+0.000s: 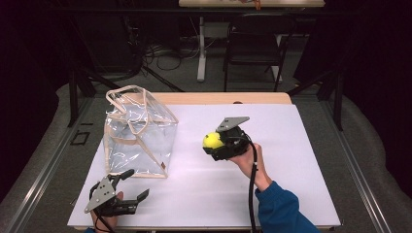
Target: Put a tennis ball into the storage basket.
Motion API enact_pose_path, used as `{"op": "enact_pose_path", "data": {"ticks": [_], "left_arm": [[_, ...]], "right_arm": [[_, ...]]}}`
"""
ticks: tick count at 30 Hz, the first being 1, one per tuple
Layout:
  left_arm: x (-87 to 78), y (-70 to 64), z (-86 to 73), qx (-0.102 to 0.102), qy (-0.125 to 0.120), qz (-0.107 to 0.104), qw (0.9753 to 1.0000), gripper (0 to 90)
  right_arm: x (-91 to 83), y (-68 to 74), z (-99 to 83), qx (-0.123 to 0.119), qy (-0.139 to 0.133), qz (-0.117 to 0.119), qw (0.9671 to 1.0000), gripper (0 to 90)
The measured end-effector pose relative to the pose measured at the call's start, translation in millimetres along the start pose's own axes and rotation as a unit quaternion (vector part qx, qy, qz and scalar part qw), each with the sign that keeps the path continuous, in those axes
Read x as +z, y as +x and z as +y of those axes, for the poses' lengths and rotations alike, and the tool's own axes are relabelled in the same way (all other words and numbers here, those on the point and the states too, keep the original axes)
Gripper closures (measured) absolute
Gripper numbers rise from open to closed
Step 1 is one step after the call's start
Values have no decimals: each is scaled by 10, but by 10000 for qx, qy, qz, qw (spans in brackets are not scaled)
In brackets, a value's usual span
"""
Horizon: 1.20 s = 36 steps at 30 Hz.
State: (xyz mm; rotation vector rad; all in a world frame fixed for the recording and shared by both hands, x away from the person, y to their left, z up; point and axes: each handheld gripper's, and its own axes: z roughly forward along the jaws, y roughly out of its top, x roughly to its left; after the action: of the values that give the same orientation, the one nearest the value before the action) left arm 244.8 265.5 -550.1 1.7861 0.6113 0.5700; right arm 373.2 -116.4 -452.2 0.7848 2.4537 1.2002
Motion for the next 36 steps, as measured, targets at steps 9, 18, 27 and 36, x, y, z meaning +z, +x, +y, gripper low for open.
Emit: {"op": "enact_pose_path", "data": {"ticks": [9,18,27,36], "left_arm": [[-7,-1,-1,-7,-8,4,10000,159],[-3,-1,1,8,6,-17,10000,158],[-3,-2,1,7,9,-16,10000,158],[-11,-2,1,8,9,-15,10000,158]], "right_arm": [[19,-9,109,-47,-119,16,9999,262],[66,-19,173,-62,-171,44,9998,262],[87,-39,230,-90,-176,34,9998,263],[149,-39,295,-120,-146,74,9998,263]]}}
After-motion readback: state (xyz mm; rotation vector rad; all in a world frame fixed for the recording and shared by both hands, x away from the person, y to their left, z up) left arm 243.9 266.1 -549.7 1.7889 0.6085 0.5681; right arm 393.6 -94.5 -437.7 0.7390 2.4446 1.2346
